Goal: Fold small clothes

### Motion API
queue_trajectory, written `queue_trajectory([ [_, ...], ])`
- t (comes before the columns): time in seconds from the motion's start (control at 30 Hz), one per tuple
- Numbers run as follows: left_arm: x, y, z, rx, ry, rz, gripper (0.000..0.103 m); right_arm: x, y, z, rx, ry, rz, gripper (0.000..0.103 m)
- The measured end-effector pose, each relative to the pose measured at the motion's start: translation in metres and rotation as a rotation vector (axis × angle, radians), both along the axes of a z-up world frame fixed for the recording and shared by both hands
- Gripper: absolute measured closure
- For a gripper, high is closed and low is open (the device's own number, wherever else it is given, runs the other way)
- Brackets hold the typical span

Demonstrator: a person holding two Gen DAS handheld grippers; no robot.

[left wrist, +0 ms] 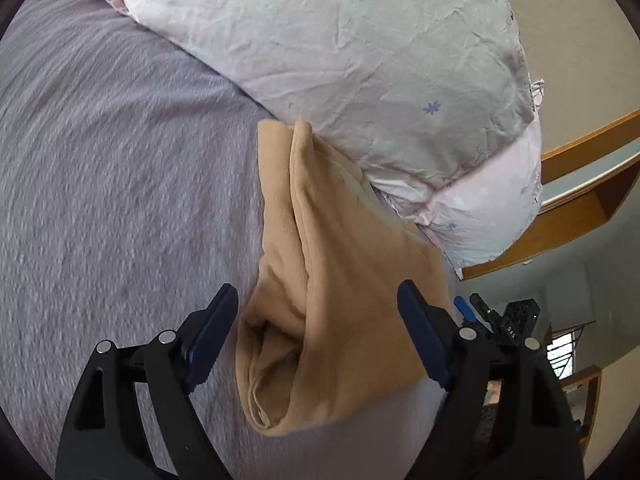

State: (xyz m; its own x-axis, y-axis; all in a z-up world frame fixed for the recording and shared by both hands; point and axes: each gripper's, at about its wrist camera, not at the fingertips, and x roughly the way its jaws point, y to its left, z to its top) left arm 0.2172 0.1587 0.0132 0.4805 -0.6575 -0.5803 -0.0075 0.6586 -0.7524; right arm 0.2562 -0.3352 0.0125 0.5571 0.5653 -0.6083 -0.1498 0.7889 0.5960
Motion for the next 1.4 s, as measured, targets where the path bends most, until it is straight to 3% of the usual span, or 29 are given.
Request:
queue_trajectory([
  [0.03,-0.004,-0.002,-0.001,-0.007,0.008,-0.015,0.021,-0.004,0.002,-0.011,-0.019,0.040,0.005,0.047],
  [0.1,-0.006,-0.017,-0.007,0.000,0.026,-0.042,0.021,-0.006,-0.003,-0.028,-0.050,0.095,-0.039,0.059],
  [0.17,-0.009,-0.022,-0.009,0.007,0.027,-0.049,0.021,-0.009,-0.012,-0.027,0.025,0.106,-0.081,0.059],
  [0.23,-0.010,-0.023,-0.007,0.015,0.024,-0.036,0.021,-0.023,-0.014,-0.015,0.030,0.074,-0.098,0.043],
  [0.27,-0.009,-0.024,-0.007,0.006,0.029,-0.022,0.021,-0.026,-0.013,-0.010,0.015,0.047,-0.098,0.030],
  [0.3,-0.007,-0.024,-0.009,-0.011,0.037,-0.005,0.021,-0.032,-0.010,-0.006,-0.005,0.022,-0.095,0.026],
  [0.43,-0.002,-0.018,-0.008,-0.026,0.074,0.081,0.022,-0.039,-0.001,0.005,0.007,-0.027,-0.081,0.026],
  [0.53,-0.005,-0.014,-0.001,0.085,0.069,0.126,0.021,-0.041,-0.008,0.009,0.032,-0.047,-0.087,0.026],
  [0.7,0.010,-0.026,0.003,0.140,0.054,0.092,0.023,-0.039,-0.011,0.004,0.056,-0.041,-0.077,0.026],
  [0.77,0.020,-0.029,-0.004,0.079,0.076,0.076,0.046,-0.038,-0.009,0.000,0.075,-0.031,-0.067,0.026],
  [0.8,0.026,-0.029,-0.012,0.042,0.109,0.071,0.074,-0.039,-0.009,-0.003,0.081,-0.028,-0.062,0.026],
  [0.9,0.028,-0.021,-0.021,-0.078,0.129,0.091,0.078,-0.042,-0.011,-0.005,0.086,-0.028,-0.057,0.026],
  [1.03,0.028,-0.040,0.018,-0.104,0.047,0.065,0.078,-0.050,-0.026,0.000,0.101,-0.054,-0.089,0.026],
  [1.13,0.037,-0.093,0.068,-0.106,-0.060,-0.029,0.078,-0.057,-0.040,0.002,0.121,-0.076,-0.130,0.026],
  [1.23,0.046,-0.166,0.093,-0.093,-0.128,-0.156,0.078,-0.062,-0.049,0.000,0.131,-0.078,-0.169,0.026],
  [1.3,0.052,-0.231,0.090,-0.095,-0.124,-0.254,0.078,-0.064,-0.056,-0.002,0.134,-0.069,-0.194,0.026],
  [1.4,0.064,-0.323,0.054,-0.078,-0.020,-0.419,0.064,-0.066,-0.067,-0.008,0.140,-0.043,-0.236,0.026],
])
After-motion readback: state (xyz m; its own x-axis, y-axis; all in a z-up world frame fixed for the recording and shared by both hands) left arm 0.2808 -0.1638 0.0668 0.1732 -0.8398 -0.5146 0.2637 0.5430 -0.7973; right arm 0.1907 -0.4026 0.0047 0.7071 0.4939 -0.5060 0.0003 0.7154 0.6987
